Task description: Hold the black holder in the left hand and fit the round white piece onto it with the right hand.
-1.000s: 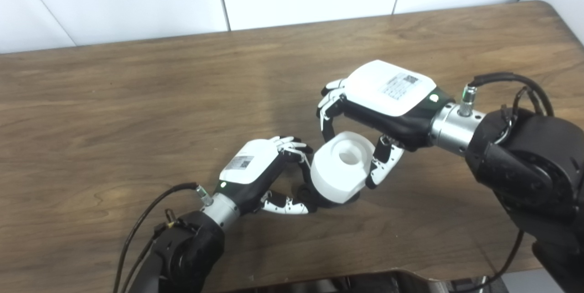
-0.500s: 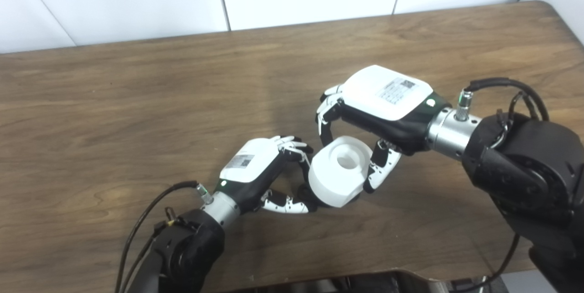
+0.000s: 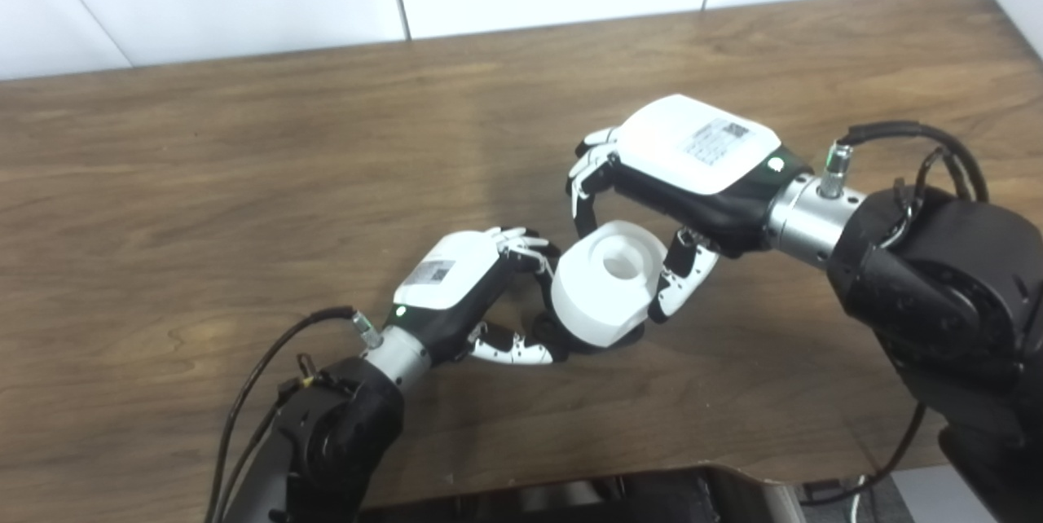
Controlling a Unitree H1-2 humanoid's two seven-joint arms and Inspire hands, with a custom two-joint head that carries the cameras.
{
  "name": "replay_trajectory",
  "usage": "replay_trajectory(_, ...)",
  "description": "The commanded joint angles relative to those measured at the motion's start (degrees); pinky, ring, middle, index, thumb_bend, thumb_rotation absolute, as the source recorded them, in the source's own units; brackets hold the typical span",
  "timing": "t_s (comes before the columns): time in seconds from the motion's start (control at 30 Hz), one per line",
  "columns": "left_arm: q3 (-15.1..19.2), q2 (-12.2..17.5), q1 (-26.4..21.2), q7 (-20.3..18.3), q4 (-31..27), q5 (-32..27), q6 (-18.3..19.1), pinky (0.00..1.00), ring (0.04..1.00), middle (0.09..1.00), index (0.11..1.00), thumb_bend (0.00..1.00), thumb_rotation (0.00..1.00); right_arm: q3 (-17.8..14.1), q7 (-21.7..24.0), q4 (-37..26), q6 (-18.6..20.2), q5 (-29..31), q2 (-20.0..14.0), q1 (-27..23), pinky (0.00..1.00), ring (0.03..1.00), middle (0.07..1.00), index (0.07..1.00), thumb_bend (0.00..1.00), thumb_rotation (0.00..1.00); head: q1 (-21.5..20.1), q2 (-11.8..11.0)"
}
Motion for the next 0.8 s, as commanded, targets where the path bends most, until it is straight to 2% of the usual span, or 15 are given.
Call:
replay_trajectory(0.0,-0.5,0.0,-0.3,-1.5,-0.5,0.3,0.7,0.92,0.913,0.831,0.49,0.51,0.05,-1.2,3.7,-0.3,-0.7,-0.3,0.0,-0.8,0.74,0.862,0.763,0.482,0.53,0.14,0.0,0.1)
replay_trajectory(0.43,-0.7,0.1,-0.5,-1.9,-0.7,0.6,1.1,0.93,0.918,0.833,0.49,0.51,0.05,-0.3,5.2,-0.8,-0.1,-0.5,1.0,-0.1,0.75,0.861,0.758,0.484,0.53,0.14,-0.1,0.1)
replay_trajectory(0.77,-0.6,0.0,-0.5,-2.0,-0.8,0.3,1.4,0.93,0.916,0.833,0.49,0.51,0.05,-0.3,3.8,-0.7,-1.4,-1.4,2.5,1.3,0.75,0.849,0.732,0.482,0.53,0.14,0.0,0.4)
